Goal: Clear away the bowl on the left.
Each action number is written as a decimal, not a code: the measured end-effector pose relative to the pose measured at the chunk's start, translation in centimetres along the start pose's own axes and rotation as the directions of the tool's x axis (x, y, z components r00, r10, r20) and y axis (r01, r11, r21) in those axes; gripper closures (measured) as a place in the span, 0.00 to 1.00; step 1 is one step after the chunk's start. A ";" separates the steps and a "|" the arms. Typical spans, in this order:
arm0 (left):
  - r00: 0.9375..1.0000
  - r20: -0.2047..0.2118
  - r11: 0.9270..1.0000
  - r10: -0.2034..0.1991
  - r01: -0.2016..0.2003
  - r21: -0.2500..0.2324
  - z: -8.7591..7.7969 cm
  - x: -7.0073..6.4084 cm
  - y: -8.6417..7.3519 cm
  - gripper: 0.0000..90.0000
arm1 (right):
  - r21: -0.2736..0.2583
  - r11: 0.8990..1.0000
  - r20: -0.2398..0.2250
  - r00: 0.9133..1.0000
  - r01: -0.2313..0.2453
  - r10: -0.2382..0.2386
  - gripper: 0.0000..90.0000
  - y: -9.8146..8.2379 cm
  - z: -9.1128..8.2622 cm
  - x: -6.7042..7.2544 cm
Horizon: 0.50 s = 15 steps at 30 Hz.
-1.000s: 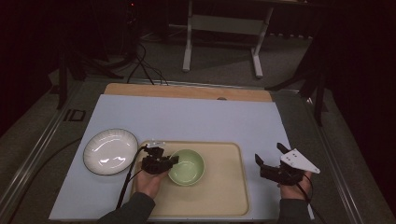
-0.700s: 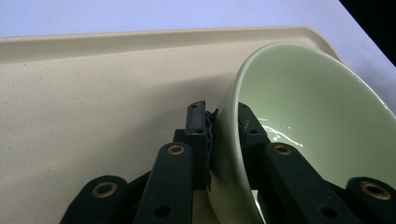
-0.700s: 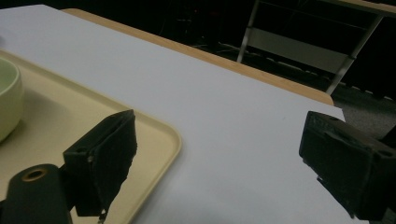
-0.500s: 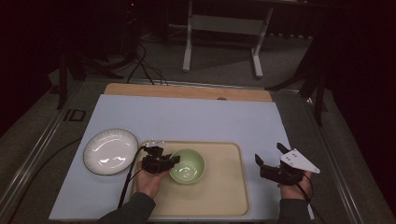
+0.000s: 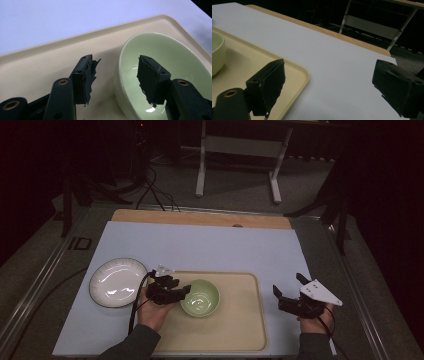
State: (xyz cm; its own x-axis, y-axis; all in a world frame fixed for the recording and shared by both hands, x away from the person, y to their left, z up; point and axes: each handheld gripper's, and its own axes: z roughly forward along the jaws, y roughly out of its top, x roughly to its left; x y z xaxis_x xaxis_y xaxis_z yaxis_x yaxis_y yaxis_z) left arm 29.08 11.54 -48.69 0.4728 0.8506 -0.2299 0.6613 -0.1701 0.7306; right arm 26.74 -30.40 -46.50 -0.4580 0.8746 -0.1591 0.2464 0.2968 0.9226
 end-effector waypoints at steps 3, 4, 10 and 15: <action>0.999 -0.052 0.999 0.014 -0.016 -0.030 -0.8 0.4 0.1 0.48 | 0.000 1.000 0.000 1.000 0.000 0.000 0.12 0.0 0.0 0.0; 0.997 -0.076 0.999 0.019 -0.022 -0.042 -1.1 0.6 0.2 0.46 | 0.000 1.000 0.000 1.000 0.000 0.000 0.12 0.0 0.0 0.0; 0.991 -0.131 0.997 0.026 -0.035 -0.071 -2.6 1.9 0.3 0.40 | -0.001 1.000 0.001 1.000 -0.002 0.002 0.12 0.0 -0.1 0.0; 0.983 -0.183 0.996 0.033 -0.048 -0.078 -3.5 3.0 0.2 0.39 | 0.000 1.000 0.001 1.000 -0.003 0.003 0.12 0.0 -0.1 0.0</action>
State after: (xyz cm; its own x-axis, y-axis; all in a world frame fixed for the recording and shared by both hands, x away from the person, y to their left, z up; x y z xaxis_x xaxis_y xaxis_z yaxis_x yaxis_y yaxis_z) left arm 28.57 15.75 -46.99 0.3800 0.9211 -0.0842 0.5900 -0.1714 0.7890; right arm 26.70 -30.45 -46.48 -0.4564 0.8759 -0.1564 0.2481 0.2941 0.9230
